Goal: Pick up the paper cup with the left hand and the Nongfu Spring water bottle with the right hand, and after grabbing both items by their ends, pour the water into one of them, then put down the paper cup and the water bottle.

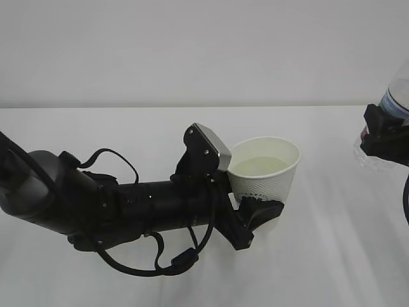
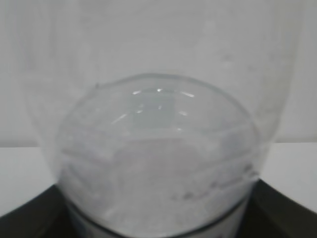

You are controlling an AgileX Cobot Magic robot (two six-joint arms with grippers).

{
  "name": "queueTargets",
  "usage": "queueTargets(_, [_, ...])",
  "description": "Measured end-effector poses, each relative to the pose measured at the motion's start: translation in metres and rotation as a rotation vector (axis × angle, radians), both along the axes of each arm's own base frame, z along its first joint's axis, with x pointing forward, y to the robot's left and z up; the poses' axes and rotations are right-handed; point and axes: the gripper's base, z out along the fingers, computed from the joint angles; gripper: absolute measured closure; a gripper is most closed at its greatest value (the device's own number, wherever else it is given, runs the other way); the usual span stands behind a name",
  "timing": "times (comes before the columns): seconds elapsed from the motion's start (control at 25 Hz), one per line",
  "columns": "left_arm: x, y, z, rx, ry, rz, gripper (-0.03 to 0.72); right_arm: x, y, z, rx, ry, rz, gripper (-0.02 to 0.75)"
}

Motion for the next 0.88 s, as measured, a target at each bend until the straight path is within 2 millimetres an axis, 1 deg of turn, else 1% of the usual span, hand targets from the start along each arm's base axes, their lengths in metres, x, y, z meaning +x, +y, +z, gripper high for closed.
queueTargets(0.12, [0.0, 0.0, 0.0, -0.001, 0.001, 0.002, 0.195, 0.0, 0.0, 0.0, -0.017, -0.002, 0.0, 0.224])
queueTargets(0.24, [0.0, 0.0, 0.0, -0.001, 0.0, 0.001, 0.196, 0.005, -0.001, -0.004, -0.033, 0.01, -0.01, 0.224])
queueTargets(0.4, [0.0, 0.0, 0.0, -0.001, 0.0, 0.001, 0.196, 0.015, 0.001, -0.014, -0.039, 0.038, -0.013, 0.224])
queueTargets(0.56, [0.0, 0.0, 0.0, -0.001, 0.0, 0.001, 0.196, 0.027, 0.002, -0.02, -0.041, 0.046, -0.013, 0.224])
queueTargets(0.88, [0.0, 0.0, 0.0, -0.001, 0.0, 0.001, 0.196, 0.046, 0.005, -0.024, -0.039, 0.032, -0.013, 0.224])
